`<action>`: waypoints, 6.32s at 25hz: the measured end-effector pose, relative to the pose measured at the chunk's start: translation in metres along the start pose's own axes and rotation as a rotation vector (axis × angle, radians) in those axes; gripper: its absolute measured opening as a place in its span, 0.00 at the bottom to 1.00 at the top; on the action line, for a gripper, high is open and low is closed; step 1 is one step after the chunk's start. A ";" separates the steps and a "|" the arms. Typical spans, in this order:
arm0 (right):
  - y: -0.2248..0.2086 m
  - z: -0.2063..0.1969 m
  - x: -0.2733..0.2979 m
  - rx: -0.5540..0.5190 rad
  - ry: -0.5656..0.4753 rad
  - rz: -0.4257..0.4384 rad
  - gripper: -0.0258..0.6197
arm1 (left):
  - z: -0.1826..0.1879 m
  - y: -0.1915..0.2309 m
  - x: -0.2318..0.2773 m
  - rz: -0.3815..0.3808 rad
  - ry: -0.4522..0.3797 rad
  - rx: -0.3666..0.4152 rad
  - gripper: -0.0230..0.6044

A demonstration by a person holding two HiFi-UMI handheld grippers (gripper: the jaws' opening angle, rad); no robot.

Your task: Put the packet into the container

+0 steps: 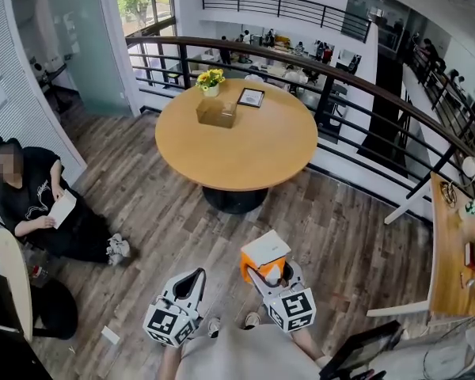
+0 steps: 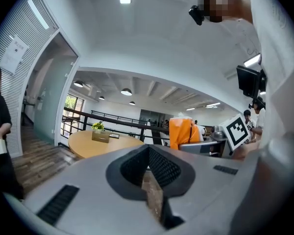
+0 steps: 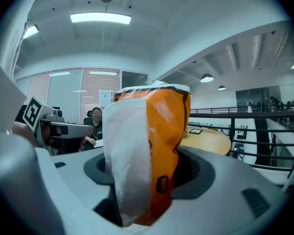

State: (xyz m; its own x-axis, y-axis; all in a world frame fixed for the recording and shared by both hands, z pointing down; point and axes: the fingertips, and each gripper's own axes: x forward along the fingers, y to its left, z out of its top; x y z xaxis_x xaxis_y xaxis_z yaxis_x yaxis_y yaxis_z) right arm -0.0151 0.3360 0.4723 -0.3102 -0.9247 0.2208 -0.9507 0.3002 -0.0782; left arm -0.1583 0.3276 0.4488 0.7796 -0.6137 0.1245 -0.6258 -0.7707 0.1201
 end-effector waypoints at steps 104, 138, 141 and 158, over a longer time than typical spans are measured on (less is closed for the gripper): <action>-0.287 0.101 0.488 0.111 0.137 0.040 0.50 | 0.064 0.366 0.455 -0.001 0.171 -0.059 0.04; -0.291 0.081 0.639 -0.670 0.473 0.313 0.50 | 0.027 0.440 0.453 0.080 0.199 -0.240 0.04; -0.289 0.080 0.649 -0.654 0.500 0.348 0.50 | 0.027 0.447 0.445 0.103 0.184 -0.241 0.04; -0.290 -0.019 0.702 -0.676 0.901 0.498 0.50 | 0.030 0.470 0.412 0.221 0.127 -0.244 0.04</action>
State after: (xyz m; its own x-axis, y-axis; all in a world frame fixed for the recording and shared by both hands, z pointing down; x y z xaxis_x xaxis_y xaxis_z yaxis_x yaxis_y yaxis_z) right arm 0.0431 -0.3958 0.6685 -0.2782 -0.2630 0.9238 -0.4564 0.8825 0.1138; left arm -0.1305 -0.2922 0.5267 0.6256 -0.7230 0.2932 -0.7778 -0.5486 0.3067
